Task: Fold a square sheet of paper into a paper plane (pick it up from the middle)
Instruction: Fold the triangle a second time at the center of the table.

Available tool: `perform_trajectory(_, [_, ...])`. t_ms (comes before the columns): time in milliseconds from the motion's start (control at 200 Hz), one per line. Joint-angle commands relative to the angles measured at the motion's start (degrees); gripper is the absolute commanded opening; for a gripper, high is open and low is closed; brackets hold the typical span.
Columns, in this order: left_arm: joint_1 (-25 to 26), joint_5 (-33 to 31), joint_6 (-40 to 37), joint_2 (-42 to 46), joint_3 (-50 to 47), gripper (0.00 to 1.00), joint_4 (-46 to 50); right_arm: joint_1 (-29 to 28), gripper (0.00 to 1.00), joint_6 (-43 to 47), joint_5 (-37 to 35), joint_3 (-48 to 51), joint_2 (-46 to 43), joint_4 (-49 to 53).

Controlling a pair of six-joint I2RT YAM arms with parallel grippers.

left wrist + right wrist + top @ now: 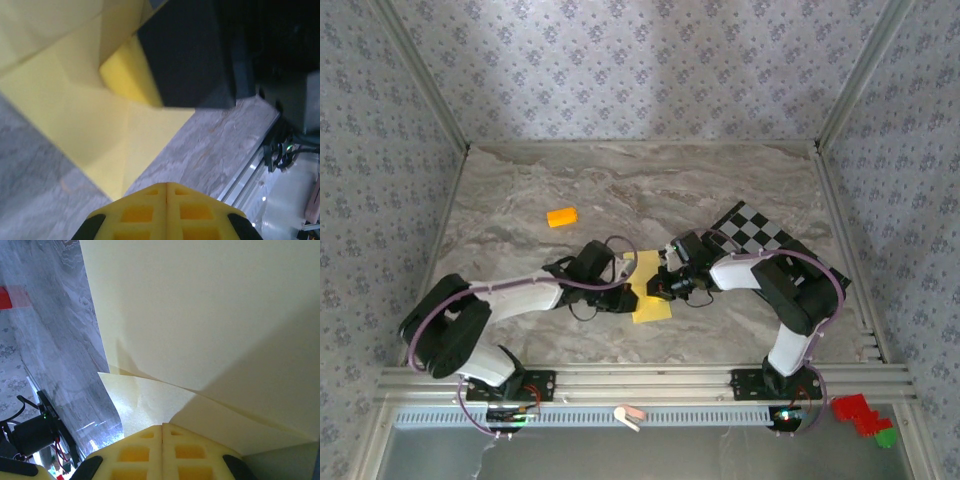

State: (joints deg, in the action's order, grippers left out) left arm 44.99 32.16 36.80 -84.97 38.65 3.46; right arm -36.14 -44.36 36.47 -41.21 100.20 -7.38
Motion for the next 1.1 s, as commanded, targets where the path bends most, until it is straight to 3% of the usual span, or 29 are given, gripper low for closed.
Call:
perform_trajectory(0, [0.0, 0.7, 0.6, -4.0, 2.1, 0.00, -2.2, 0.2, 0.01, -0.5, -6.4, 1.0, 3.0, 7.4])
perform_trajectory(635, [0.0, -0.3, -0.4, -11.0, -2.1, 0.00, -4.1, 0.0, 0.02, -0.3, -5.3, -0.6, 2.5, 7.4])
perform_trajectory(1094, [-0.1, -2.4, -1.0, -11.8, -4.7, 0.00, -2.9, -0.4, 0.09, -2.0, -1.2, -1.7, -4.6, 5.3])
